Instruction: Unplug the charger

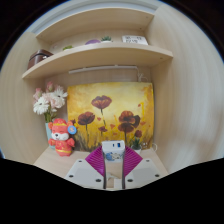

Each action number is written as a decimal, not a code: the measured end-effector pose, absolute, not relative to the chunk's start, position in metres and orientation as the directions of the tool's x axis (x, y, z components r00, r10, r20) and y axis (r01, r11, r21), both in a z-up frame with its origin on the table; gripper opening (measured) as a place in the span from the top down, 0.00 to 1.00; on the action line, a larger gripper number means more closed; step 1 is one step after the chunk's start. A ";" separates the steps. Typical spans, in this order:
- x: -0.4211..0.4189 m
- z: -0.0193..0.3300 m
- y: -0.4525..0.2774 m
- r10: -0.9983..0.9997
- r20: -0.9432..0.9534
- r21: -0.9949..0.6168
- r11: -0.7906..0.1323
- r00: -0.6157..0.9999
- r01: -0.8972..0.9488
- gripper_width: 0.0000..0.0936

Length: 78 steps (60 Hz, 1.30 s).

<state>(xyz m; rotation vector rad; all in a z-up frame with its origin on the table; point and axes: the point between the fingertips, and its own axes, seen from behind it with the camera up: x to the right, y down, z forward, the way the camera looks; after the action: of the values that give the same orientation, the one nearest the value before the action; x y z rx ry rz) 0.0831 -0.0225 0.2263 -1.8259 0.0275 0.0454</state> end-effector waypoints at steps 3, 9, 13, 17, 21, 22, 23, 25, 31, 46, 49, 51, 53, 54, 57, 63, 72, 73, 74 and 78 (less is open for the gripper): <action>0.108 0.256 -0.020 -0.010 0.009 -0.977 -0.215 1.000 0.007 0.78; 0.174 0.257 -0.028 -0.083 0.081 -0.962 -0.267 0.993 0.056 0.78; 0.215 0.212 -0.030 -0.113 0.084 -0.933 -0.359 0.990 0.038 0.78; 0.241 0.167 -0.041 -0.126 0.102 -0.895 -0.445 0.987 0.036 0.78; 0.265 0.121 -0.047 -0.135 0.130 -0.866 -0.498 0.982 0.046 0.78; 0.265 0.112 -0.049 -0.136 0.122 -0.857 -0.515 0.983 0.035 0.78; 0.264 0.103 -0.052 -0.133 0.111 -0.847 -0.530 0.985 0.024 0.78; 0.261 0.088 -0.055 -0.130 0.079 -0.832 -0.555 0.988 -0.007 0.78; 0.262 0.048 -0.065 -0.142 0.060 -0.794 -0.607 0.988 -0.040 0.76; 0.267 0.004 -0.077 -0.156 0.046 -0.726 -0.684 0.987 -0.075 0.57; 0.271 0.017 -0.078 -0.167 0.084 -0.736 -0.675 0.982 -0.052 0.43; 0.272 0.030 -0.075 -0.166 0.102 -0.746 -0.665 0.981 -0.035 0.37; 0.268 0.046 -0.074 -0.168 0.109 -0.761 -0.648 0.980 -0.027 0.34; 0.265 0.055 -0.074 -0.169 0.107 -0.770 -0.638 0.980 -0.027 0.33; 0.253 0.084 -0.074 -0.172 0.090 -0.798 -0.602 0.981 -0.032 0.30; 0.221 0.154 -0.075 -0.171 0.049 -0.853 -0.519 0.984 -0.048 0.18; 0.152 0.257 -0.094 -0.141 0.021 -0.911 -0.410 0.990 -0.039 0.14; 0.143 0.265 -0.098 -0.135 0.018 -0.916 -0.400 0.991 -0.038 0.15; 0.134 0.272 -0.102 -0.128 0.017 -0.919 -0.392 0.992 -0.035 0.15; 0.098 0.293 -0.117 -0.092 0.014 -0.928 -0.372 0.996 -0.021 0.15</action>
<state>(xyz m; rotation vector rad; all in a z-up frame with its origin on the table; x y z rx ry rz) 0.0975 -0.1170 0.2929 -1.9509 0.0806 -0.0743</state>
